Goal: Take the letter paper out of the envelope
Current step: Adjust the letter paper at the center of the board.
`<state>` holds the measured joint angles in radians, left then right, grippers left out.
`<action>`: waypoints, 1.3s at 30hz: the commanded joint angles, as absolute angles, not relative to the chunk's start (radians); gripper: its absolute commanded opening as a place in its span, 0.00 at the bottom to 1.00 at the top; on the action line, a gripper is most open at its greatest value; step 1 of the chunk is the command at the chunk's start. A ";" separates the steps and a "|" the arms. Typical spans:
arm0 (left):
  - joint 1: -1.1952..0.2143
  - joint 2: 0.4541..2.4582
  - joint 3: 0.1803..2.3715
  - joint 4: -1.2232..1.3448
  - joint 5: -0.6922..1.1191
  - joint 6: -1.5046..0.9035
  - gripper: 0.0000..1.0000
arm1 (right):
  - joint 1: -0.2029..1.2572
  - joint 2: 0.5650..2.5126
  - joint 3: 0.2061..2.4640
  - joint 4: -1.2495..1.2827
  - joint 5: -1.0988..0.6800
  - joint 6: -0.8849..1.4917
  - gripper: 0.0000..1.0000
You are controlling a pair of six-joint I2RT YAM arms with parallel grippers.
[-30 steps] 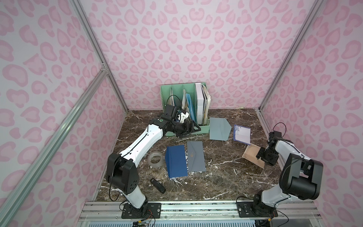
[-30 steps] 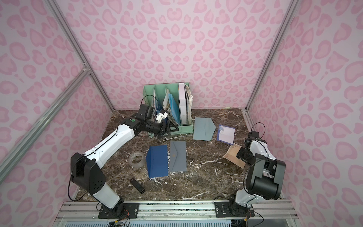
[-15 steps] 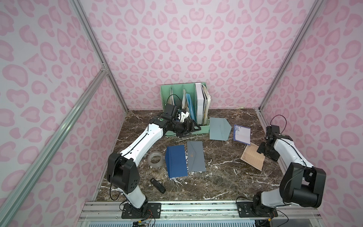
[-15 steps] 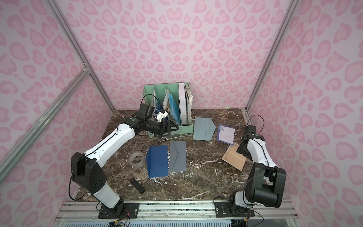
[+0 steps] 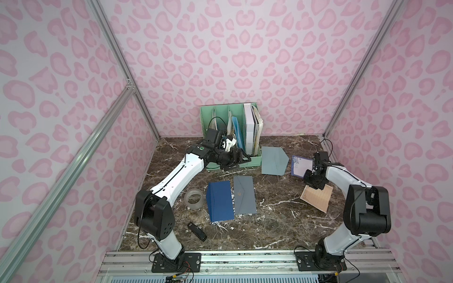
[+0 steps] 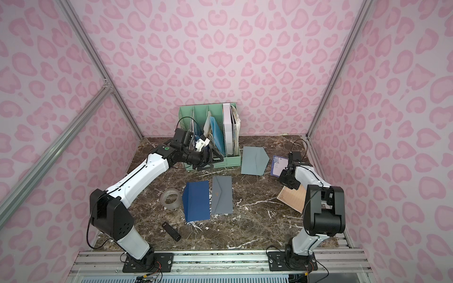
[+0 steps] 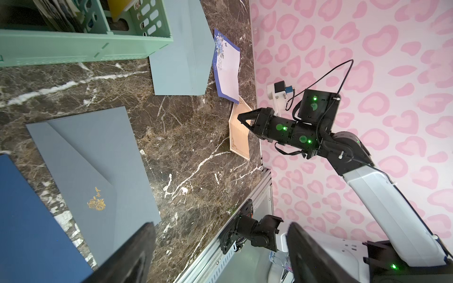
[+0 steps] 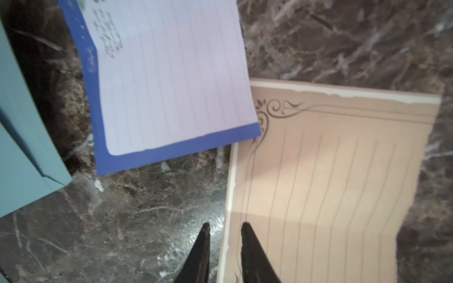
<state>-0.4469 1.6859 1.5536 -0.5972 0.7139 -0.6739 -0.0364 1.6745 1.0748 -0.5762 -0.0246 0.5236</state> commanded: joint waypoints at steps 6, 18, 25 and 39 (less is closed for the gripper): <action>-0.443 1.675 1.573 -0.617 0.706 -0.648 0.84 | -0.048 1.835 1.224 -0.597 -0.071 0.497 0.18; -0.442 1.674 1.578 -0.622 0.703 -0.652 0.84 | -0.030 1.858 1.291 -0.631 -0.089 0.496 0.11; -0.442 1.670 1.569 -0.637 0.680 -0.644 0.86 | 0.005 1.730 1.100 -0.573 -0.134 0.553 0.16; -0.425 1.581 1.542 -0.699 0.505 -0.612 0.95 | -0.071 1.926 1.255 -0.525 -0.134 0.452 0.16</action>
